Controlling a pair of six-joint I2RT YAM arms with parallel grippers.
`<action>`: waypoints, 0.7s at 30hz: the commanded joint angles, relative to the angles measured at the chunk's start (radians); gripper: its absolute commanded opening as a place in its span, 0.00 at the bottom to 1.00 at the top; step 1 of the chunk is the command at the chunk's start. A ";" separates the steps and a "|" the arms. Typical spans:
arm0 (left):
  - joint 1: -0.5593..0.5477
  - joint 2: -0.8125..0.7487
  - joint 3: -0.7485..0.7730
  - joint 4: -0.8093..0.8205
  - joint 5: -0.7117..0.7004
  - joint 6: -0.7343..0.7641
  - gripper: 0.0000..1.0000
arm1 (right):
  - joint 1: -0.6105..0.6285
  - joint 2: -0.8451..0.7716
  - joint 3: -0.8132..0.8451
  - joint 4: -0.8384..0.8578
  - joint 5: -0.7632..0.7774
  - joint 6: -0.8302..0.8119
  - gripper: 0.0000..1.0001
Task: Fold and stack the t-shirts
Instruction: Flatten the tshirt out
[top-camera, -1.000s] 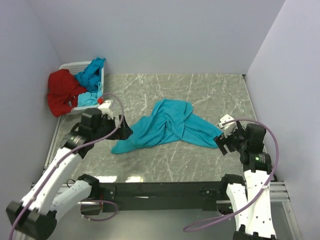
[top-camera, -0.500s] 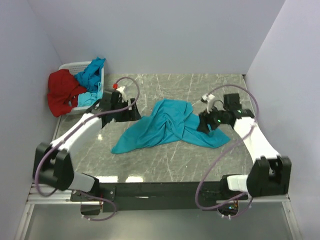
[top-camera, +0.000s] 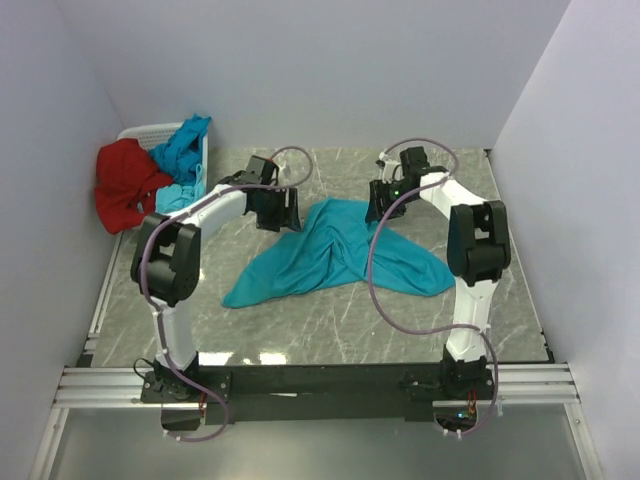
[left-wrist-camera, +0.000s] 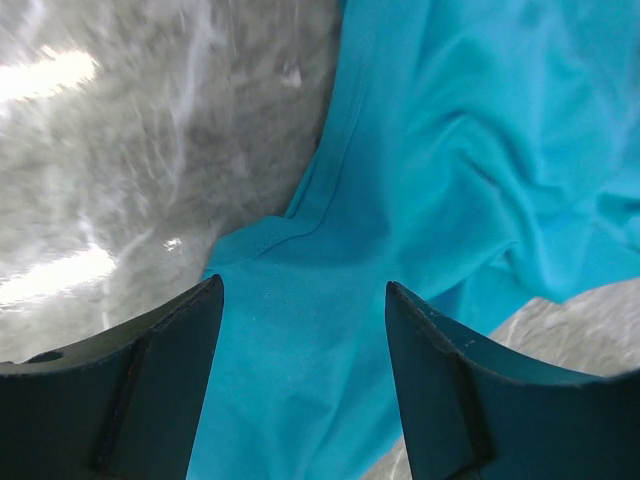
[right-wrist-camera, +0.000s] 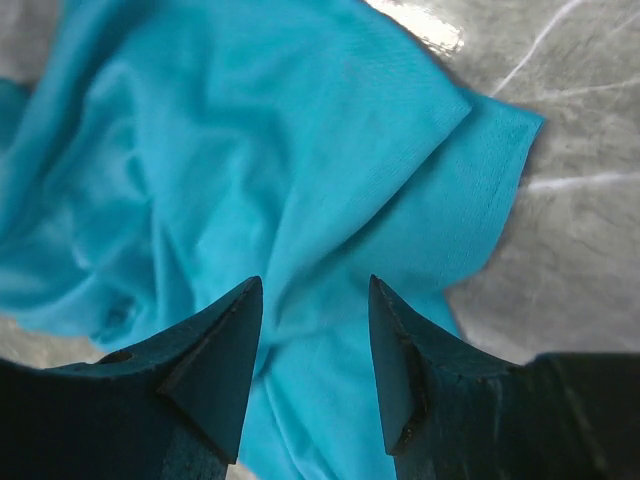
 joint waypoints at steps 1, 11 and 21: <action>-0.029 0.033 0.073 -0.043 -0.011 0.023 0.70 | 0.025 0.058 0.104 -0.014 0.035 0.083 0.54; -0.056 0.156 0.187 -0.081 -0.051 0.012 0.54 | 0.055 0.190 0.236 -0.044 0.060 0.145 0.45; -0.059 0.196 0.199 -0.118 -0.069 0.028 0.38 | 0.058 0.250 0.351 -0.099 0.060 0.149 0.04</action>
